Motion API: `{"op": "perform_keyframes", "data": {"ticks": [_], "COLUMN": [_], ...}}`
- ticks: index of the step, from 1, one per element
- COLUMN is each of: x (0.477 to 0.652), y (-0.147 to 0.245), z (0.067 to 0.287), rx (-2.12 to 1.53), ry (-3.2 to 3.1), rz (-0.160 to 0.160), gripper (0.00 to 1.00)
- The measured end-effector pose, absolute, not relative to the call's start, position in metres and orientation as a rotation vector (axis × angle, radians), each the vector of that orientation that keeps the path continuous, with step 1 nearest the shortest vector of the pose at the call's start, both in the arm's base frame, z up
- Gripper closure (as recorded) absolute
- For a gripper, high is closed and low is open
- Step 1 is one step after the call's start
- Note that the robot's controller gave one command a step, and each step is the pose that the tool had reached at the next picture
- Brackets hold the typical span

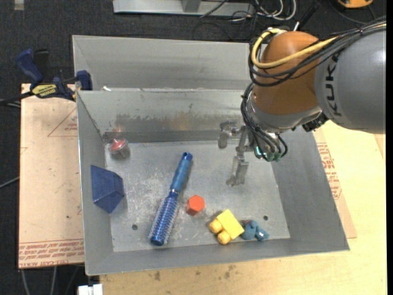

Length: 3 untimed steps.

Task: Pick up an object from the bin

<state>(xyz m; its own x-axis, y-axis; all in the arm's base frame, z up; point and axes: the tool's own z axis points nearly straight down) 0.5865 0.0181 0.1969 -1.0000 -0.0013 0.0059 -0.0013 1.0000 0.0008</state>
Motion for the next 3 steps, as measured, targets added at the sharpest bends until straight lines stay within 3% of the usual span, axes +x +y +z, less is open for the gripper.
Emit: {"op": "perform_keyframes", "data": {"ticks": [1, 2, 3], "x": [0.487, 0.482, 0.479], "y": [0.01, 0.01, 0.016], "z": [0.074, 0.101, 0.109], "rx": [0.537, 0.472, 0.681], "ry": [-3.119, -3.112, -3.069], "rz": [0.001, -0.001, -0.002], "gripper": [0.0, 0.0, 0.0]}}
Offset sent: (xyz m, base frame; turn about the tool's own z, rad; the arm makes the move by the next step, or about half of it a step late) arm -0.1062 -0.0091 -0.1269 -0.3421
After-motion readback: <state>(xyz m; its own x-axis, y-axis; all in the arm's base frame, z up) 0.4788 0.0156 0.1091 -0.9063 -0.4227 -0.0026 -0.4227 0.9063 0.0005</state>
